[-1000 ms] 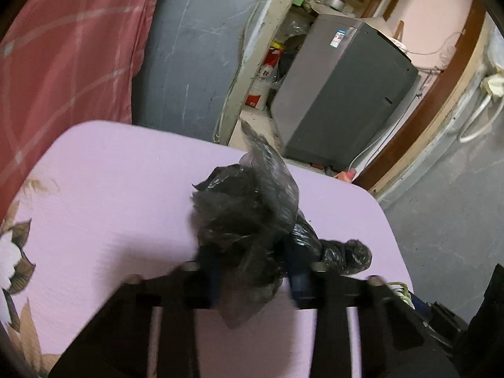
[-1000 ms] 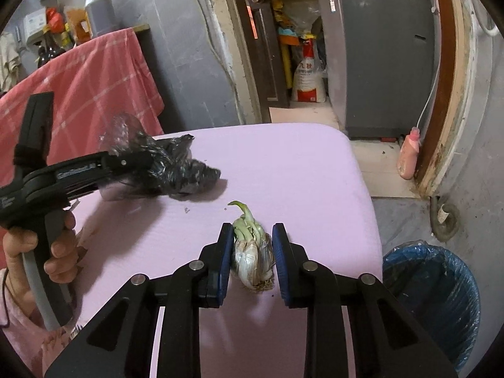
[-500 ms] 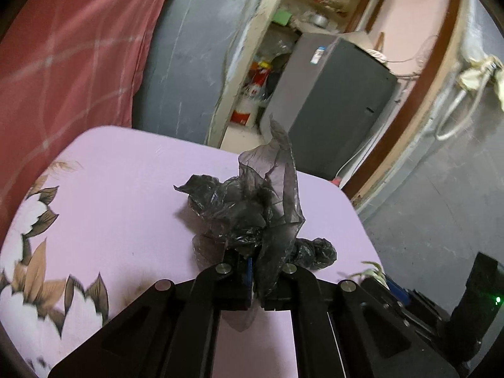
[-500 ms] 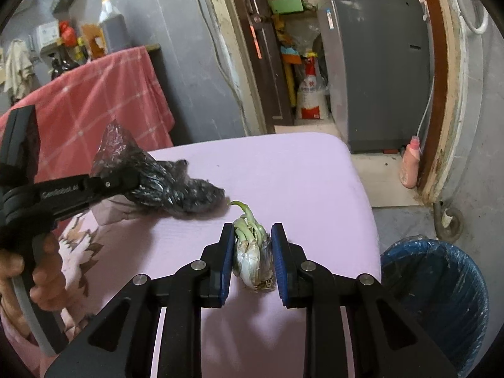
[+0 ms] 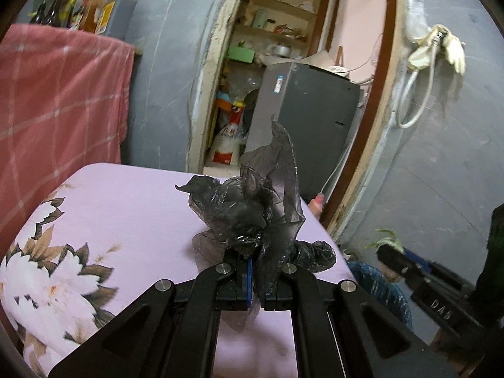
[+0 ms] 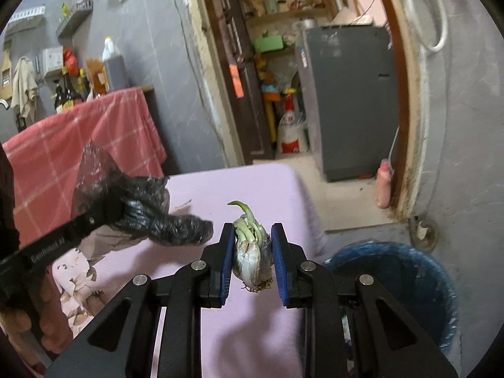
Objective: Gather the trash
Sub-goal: 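Carry the black bag with the left tool while the right tool carries the garlic to the bin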
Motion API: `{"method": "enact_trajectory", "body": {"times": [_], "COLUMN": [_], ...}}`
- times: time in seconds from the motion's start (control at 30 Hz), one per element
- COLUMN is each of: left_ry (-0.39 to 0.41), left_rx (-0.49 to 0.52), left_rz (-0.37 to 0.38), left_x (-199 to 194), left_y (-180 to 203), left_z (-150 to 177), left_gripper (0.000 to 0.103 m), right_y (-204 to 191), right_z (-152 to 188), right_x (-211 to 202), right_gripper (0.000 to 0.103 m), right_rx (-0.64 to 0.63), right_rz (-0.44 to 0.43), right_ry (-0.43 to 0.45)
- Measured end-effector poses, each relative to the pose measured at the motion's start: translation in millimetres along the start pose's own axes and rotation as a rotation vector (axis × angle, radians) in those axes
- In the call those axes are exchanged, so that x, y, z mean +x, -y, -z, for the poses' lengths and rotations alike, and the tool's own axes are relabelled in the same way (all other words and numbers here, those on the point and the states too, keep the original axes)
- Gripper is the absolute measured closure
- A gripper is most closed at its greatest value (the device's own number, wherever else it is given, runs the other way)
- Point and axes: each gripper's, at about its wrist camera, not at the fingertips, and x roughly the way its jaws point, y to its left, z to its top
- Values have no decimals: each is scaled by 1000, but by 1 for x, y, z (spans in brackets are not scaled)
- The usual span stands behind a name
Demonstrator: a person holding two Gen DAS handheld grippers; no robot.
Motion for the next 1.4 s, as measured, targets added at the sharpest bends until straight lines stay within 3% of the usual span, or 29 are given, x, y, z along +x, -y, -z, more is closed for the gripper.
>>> {"method": "enact_trajectory", "body": {"times": [0.5,0.7,1.03,1.4], "left_ry": [66,50,-14,-77], "left_rx": [76,76,119,117], "left_rz": [122,170,173,154], "left_x": [-1,8,28,53], "left_y": [93,131,177,195], "left_z": [21,39,69,103], "left_gripper": [101,101,101,101], "right_y": [63,89,136,150], "right_z": [20,34,61,72], "right_x": [-68,-81,-86,-89], "right_gripper": [82,82,82,82], "right_rx": [29,49,124,139], "right_rz": [126,171,215,209], "right_ry": [100,110,89,92]}}
